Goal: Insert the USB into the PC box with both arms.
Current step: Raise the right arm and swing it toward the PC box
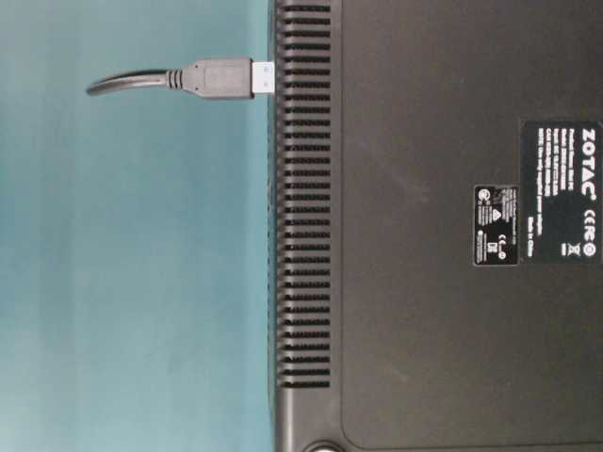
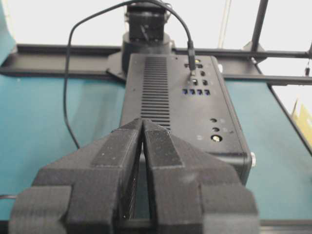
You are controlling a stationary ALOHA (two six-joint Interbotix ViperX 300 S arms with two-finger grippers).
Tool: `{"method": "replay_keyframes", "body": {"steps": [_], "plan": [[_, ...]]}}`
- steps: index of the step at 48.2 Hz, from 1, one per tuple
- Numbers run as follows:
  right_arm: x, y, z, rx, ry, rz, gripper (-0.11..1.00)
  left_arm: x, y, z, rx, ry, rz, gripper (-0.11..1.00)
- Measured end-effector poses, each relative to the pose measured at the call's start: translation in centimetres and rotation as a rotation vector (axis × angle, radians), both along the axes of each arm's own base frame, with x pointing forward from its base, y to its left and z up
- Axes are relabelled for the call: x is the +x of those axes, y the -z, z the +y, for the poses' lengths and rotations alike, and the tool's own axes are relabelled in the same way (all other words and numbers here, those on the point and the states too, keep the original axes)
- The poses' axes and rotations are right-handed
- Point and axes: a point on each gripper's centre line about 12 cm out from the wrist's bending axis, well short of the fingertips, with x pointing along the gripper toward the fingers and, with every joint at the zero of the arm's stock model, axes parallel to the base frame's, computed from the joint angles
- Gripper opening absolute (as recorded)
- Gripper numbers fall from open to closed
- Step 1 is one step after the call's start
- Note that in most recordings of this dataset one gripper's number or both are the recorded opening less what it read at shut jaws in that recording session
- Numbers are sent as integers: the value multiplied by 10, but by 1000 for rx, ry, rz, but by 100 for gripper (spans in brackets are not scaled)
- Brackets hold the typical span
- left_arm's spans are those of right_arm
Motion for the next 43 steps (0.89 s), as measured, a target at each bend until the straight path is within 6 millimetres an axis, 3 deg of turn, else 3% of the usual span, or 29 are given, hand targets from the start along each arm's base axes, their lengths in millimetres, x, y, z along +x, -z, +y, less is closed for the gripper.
{"method": "replay_keyframes", "body": {"steps": [3,5,10,20,31,43], "plan": [[0,-1,0,11,2,-3,18,1,-3,0,-2,3,-5,5],[0,-3,-1,44,5,-5,15,1,-8,-1,-3,4,-18,0],[3,-11,-2,164,9,18,5,3,-22,-2,1,9,-44,0],[10,-25,3,212,-12,190,3,8,-41,-2,12,9,-8,0],[28,-42,8,216,-27,325,3,19,-39,-5,12,24,150,0],[65,-48,15,290,-25,551,5,34,-25,-9,12,38,294,0]]}}
